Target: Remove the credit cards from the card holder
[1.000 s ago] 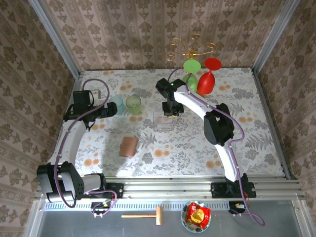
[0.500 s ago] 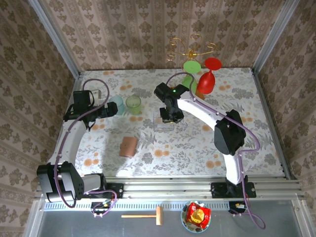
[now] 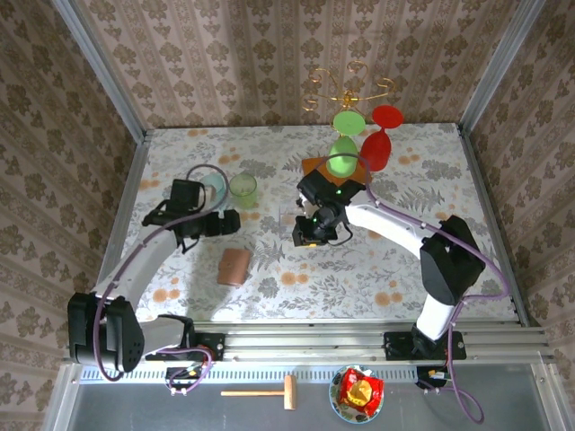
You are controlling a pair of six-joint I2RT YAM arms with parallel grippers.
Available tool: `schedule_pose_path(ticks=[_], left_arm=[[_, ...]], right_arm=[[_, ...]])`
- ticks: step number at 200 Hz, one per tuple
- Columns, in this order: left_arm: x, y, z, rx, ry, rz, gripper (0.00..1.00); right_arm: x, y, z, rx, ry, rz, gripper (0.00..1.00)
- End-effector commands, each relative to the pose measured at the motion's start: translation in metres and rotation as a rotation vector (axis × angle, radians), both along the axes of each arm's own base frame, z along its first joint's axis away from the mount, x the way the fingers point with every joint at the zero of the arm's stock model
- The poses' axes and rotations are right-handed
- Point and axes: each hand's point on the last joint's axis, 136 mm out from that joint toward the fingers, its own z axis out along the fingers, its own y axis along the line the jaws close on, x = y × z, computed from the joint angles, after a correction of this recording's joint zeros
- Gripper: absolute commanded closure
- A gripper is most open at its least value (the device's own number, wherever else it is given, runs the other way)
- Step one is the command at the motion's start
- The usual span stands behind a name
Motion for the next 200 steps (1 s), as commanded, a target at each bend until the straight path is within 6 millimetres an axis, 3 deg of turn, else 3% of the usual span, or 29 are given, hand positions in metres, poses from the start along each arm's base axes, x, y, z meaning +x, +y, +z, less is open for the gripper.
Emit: schedule_pose_path(ticks=[1,30,124,200], left_arm=[[-0.028,0.004,-0.019,0.046,0.092,0.041,0.02],[-0.041,0.001,-0.045,0.038,0.157,0.052,0.03],[-0.028,-0.036,-0.082,-0.09,0.266,-0.032,0.05],[-0.033,-0.062,-0.08,-0.093,0.281,-0.104,0.05]], right_arm=[[-0.008,0.017,0.013,0.113,-0.002,0.023,0.74],[-0.011,0.017,0.01,0.121,0.002,0.028,0.73],[-0.013,0.01,0.008,0.108,-0.008,0.013,0.73],[-0.014,0.007,0.006,0.103,-0.007,0.013,0.73]])
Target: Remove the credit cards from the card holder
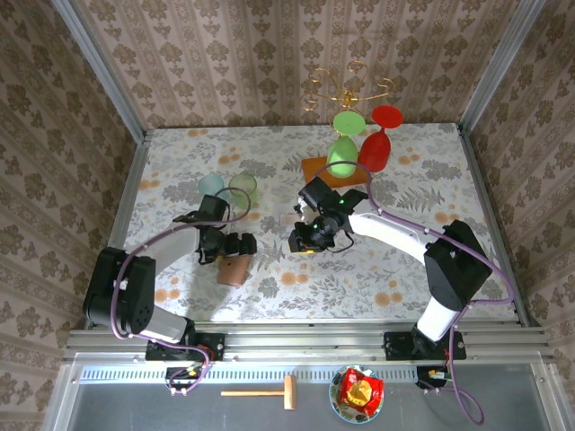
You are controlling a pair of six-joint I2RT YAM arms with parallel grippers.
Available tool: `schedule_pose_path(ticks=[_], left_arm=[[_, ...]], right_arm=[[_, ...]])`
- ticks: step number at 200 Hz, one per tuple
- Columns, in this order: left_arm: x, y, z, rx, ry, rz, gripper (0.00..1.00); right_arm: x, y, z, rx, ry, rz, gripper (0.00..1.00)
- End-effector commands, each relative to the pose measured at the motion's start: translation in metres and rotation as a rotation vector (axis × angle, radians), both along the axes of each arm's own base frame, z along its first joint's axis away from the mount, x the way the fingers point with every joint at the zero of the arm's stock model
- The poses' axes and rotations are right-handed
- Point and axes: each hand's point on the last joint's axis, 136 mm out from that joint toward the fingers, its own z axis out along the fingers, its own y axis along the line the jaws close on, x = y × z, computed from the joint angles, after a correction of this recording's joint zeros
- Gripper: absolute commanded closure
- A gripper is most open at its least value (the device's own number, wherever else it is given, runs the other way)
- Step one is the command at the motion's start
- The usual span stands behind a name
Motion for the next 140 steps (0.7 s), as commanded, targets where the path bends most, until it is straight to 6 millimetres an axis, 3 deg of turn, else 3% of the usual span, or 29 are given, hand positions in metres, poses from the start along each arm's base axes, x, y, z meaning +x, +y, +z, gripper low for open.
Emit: schedule_pose_path(ticks=[1,61,140], left_arm=[[0.0,-0.025,0.01,-0.059,-0.001,-0.046,0.05],[-0.012,-0.057,0.02,-0.06,-0.007,-0.119,0.04],[-0.052,-0.09,0.013,-0.018,0.041,-0.178,0.05]], right_arm=[[-0.002,-0.002,0.007,0.011,-0.015,-0.002,0.73],[0.001,-0.007,0.004,0.024,-0.014,-0.022,0.73],[0.007,-0.031,0.002,0.037,-0.014,-0.078,0.73]])
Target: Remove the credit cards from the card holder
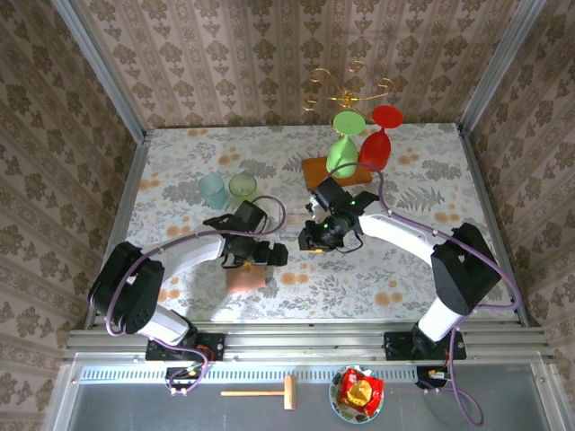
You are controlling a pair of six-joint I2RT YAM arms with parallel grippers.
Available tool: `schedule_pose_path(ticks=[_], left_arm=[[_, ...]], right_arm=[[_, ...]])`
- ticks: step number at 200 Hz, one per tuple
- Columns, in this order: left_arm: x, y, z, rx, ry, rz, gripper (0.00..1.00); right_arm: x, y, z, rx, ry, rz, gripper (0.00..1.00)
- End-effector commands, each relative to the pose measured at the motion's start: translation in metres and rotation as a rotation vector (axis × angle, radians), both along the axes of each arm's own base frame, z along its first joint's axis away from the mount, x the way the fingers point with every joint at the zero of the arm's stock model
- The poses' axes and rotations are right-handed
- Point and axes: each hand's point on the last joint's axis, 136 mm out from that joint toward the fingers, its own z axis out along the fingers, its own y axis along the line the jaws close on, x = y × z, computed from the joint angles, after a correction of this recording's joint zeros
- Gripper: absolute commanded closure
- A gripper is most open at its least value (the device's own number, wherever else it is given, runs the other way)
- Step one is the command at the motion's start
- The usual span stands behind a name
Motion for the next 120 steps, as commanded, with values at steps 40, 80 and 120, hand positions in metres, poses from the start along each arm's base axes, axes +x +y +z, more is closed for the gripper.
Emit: schedule_pose_path(ticks=[40,80,120], left_arm=[[-0.041,-0.002,-0.006,0.084,0.053,0.032,0.05],[-0.07,0.007,-0.007,0.091,0.069,0.074,0.05],[-0.083,0.03,0.001,0.147,0.062,0.136,0.04]], right_arm=[[-0.002,-0.01,0.004,0.031,-0.001,-0.009,0.73],[-0.003,-0.013,-0.002,0.027,0.009,-0.002,0.73],[-0.002,-0.012,-0.004,0.029,0.013,0.001,0.72]])
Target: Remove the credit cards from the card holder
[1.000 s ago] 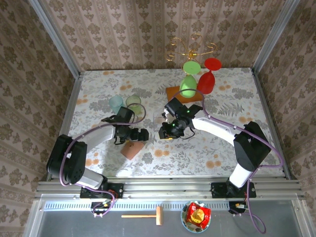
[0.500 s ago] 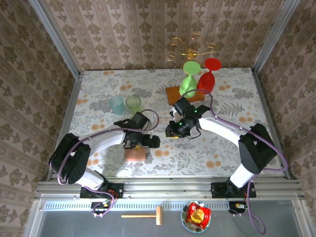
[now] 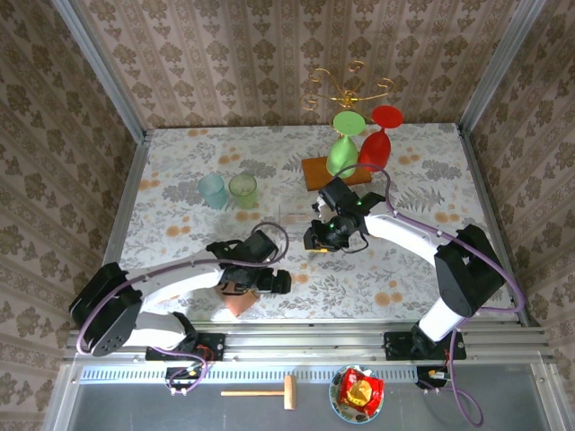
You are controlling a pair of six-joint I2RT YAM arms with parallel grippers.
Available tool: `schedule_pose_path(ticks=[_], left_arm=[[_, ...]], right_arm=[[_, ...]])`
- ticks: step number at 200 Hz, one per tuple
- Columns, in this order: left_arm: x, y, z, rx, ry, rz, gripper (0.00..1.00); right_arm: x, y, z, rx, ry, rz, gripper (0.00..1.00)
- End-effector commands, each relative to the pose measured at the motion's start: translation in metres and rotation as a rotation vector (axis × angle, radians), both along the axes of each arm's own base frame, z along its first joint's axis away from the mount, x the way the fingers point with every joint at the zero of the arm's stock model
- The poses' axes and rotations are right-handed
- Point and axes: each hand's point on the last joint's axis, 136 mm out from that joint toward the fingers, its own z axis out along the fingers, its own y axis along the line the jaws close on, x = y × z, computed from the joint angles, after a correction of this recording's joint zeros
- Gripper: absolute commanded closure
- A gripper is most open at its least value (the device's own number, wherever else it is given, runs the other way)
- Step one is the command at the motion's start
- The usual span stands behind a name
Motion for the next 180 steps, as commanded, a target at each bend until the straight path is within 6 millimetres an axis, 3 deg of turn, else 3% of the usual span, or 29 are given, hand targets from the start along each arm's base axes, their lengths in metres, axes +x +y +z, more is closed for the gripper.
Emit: schedule_pose_path(ticks=[1,43,67,103,180], left_arm=[[-0.006,0.024,0.004,0.075,0.003,0.095,0.04],[0.003,0.049,0.024,0.172,-0.032,0.262,0.05],[0.002,0.078,0.03,0.298,-0.034,0.39,0.02],[-0.003,0.104,0.026,0.376,0.001,0.528,0.01],[-0.003,0.095,-0.017,0.26,0.13,0.646,0.0]], right_arm=[[-0.004,0.0,0.0,0.019,0.002,0.026,0.72],[-0.001,0.002,0.001,0.021,0.0,0.028,0.71],[-0.001,0.002,-0.001,0.019,0.004,0.026,0.71],[0.0,0.001,-0.001,0.014,0.004,0.022,0.71],[0.001,0.001,-0.003,0.01,0.013,0.022,0.7]])
